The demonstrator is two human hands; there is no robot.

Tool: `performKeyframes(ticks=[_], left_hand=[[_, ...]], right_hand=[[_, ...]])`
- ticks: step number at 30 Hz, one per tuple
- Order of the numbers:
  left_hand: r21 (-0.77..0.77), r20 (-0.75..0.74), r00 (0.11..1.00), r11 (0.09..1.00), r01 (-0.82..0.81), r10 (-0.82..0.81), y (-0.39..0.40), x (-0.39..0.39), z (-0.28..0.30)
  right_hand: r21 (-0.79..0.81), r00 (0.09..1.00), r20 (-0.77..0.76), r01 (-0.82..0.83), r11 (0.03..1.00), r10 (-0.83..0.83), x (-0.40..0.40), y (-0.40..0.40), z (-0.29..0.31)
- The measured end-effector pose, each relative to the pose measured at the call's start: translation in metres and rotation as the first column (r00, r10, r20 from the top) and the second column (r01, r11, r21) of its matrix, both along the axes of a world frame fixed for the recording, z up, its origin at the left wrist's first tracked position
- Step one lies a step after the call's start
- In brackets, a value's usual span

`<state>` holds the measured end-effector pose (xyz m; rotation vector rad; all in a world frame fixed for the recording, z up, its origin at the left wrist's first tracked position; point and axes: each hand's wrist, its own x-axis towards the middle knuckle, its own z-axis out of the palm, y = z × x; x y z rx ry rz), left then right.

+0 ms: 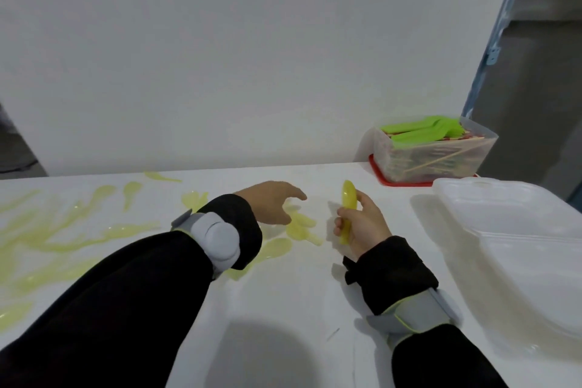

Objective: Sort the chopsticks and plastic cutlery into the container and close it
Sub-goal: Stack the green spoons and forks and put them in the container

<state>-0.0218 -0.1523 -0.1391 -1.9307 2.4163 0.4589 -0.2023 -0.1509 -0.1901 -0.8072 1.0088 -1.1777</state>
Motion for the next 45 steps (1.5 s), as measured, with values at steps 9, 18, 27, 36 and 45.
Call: performKeyframes(ticks=[9,18,27,36,45], left_hand=[[-0.146,0.157,0.985,0.984,0.100,-0.077,-0.005,-0.011,-0.028],[0.054,-0.687,0.707,0.982,-0.179,0.167,0.003,-0.032,-0.012],[0.223,-0.796,0.565,0.973,-0.057,0.216,-0.001,-0.047,-0.020],[0.268,-0.873,0.318,0.908,-0.321,0.370,-0.004,-0.057,-0.021],[0.158,-0.819,0.427,0.866,-0.475,0.384,-0.001,-0.067,-0.031]], right_hand=[[0.004,0.998,0.016,0.058,0.998,-0.058,0.003,0.004,0.001],[0.003,0.997,0.061,-0.055,0.998,0.055,0.010,0.000,-0.004],[-0.093,0.993,0.061,-0.099,0.991,0.105,0.009,0.001,-0.005],[-0.062,0.964,0.172,-0.196,0.979,0.204,0.009,0.000,-0.004],[-0.123,0.949,0.128,-0.273,0.954,0.288,0.009,0.005,-0.004]])
